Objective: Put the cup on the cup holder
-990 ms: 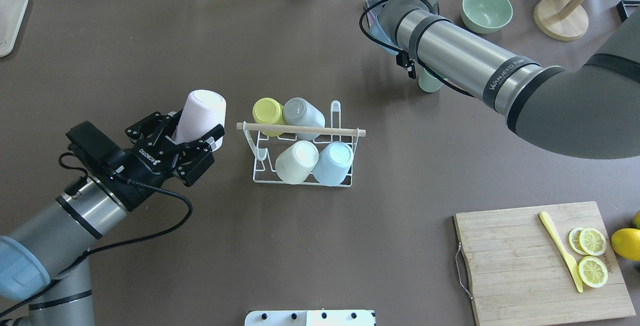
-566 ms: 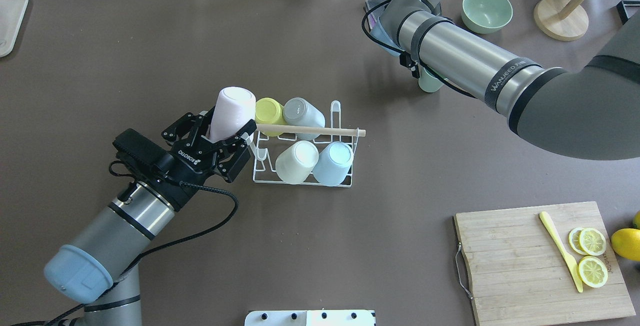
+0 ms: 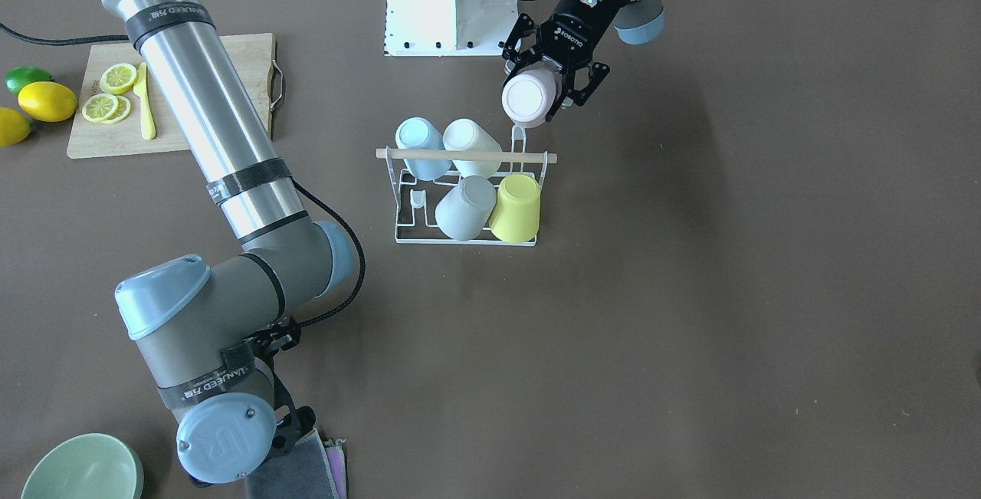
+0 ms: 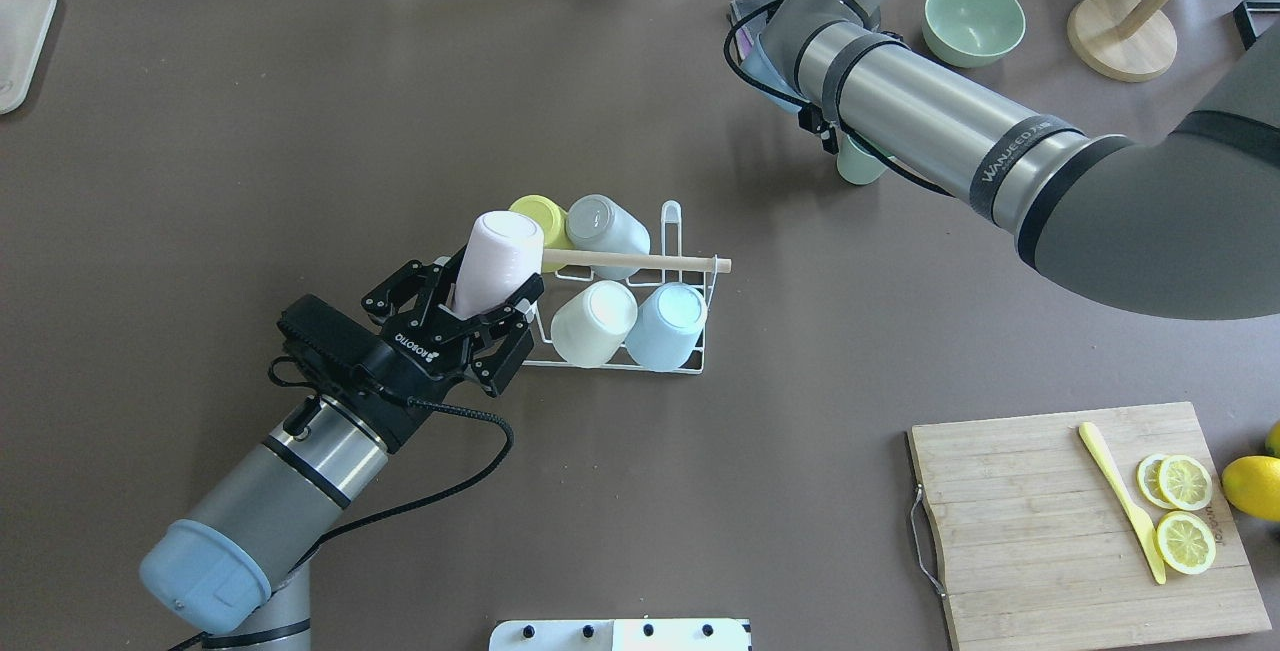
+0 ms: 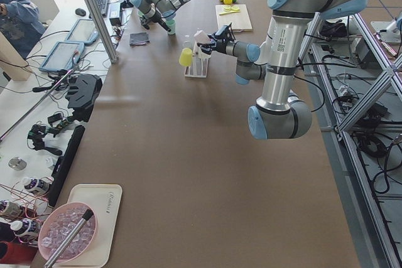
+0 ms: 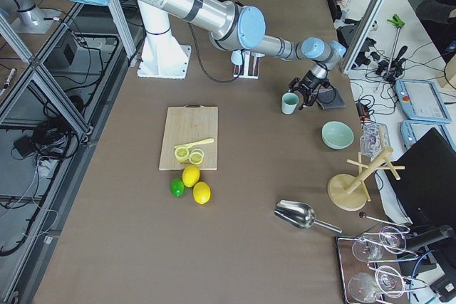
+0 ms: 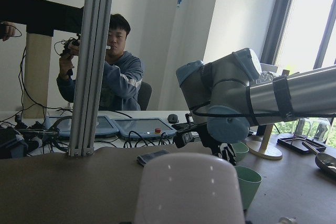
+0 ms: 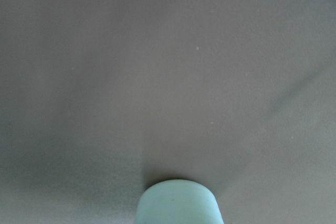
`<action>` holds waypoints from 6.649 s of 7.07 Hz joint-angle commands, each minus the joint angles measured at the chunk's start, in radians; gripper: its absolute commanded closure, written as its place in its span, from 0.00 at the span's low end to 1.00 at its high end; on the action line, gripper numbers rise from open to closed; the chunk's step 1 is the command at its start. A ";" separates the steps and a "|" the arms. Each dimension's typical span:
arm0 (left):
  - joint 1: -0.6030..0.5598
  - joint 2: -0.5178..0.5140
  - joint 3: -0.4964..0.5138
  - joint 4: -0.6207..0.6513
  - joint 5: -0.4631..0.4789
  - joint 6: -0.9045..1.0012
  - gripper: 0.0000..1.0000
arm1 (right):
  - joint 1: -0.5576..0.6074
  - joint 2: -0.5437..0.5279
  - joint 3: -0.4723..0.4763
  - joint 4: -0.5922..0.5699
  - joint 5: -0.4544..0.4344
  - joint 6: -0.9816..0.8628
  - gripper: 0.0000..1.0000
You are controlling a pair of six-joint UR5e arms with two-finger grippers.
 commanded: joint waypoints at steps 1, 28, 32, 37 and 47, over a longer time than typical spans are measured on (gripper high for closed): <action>0.001 -0.026 0.027 -0.003 0.002 -0.006 0.63 | -0.002 0.000 -0.001 0.001 -0.002 0.000 0.00; -0.410 0.468 -0.077 0.306 -0.570 -0.317 0.02 | 0.216 -0.425 0.826 0.982 0.127 0.815 1.00; -1.043 0.452 -0.053 0.847 -1.373 -0.308 0.02 | 0.142 -0.529 0.828 1.614 0.085 1.061 1.00; -1.346 0.383 -0.063 1.574 -1.564 0.439 0.02 | -0.127 -0.633 0.890 2.097 -0.259 1.079 1.00; -1.375 0.532 0.033 1.563 -1.621 0.777 0.02 | -0.218 -0.578 0.762 2.211 -0.239 1.050 1.00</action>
